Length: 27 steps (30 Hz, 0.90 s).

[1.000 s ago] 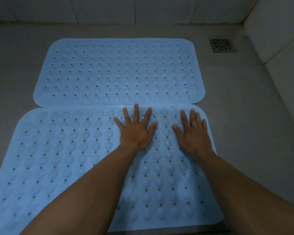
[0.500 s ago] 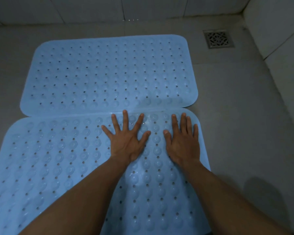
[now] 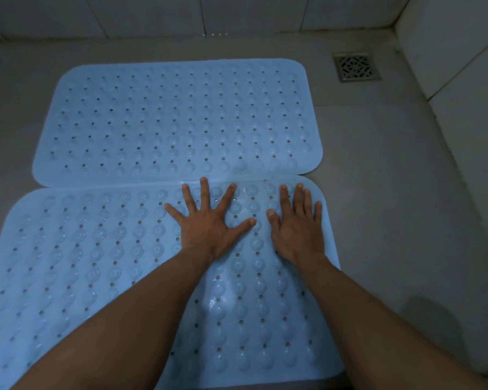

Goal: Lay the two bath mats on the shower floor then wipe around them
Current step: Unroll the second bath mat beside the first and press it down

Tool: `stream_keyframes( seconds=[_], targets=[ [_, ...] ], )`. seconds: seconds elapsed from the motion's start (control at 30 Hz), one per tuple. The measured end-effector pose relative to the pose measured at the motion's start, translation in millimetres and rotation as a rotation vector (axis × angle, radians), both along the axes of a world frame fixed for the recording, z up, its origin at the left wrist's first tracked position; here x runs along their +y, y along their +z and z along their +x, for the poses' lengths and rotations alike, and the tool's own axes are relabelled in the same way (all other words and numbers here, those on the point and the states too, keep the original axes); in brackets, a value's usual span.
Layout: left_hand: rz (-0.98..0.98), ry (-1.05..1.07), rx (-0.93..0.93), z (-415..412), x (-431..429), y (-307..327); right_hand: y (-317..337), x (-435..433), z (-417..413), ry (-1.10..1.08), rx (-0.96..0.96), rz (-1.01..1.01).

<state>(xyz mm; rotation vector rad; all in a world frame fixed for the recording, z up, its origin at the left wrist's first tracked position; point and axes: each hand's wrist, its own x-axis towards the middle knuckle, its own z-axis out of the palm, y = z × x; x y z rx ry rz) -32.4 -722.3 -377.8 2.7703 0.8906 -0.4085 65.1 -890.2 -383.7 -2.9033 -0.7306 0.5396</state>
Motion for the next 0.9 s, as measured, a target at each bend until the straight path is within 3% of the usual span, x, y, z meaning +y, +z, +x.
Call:
stream_keyframes(
  seconds=[0.23, 0.37, 0.5, 0.73, 0.9],
  targets=[
    [-0.145, -0.039, 0.070, -0.6, 10.9, 11.6, 8.6, 0.7, 9.9, -0.009, 0.093, -0.025],
    [-0.206, -0.074, -0.134, -37.9, 26.8, 26.9, 20.3, 12.4, -20.9, -0.142, 0.041, -0.001],
    [-0.100, -0.104, -0.267, -131.6, 55.9, 25.3, 29.7, 44.6, -100.1, -0.128, 0.022, 0.052],
    [-0.004, 0.202, -0.054, -296.8, 134.9, 19.7, 38.9, 125.8, -245.7, 0.047, 0.107, 0.049],
    [-0.075, 0.306, 0.023, -339.2, 149.8, 8.0, 17.9, 137.3, -301.1, 0.016, 0.118, -0.003]
  ],
)
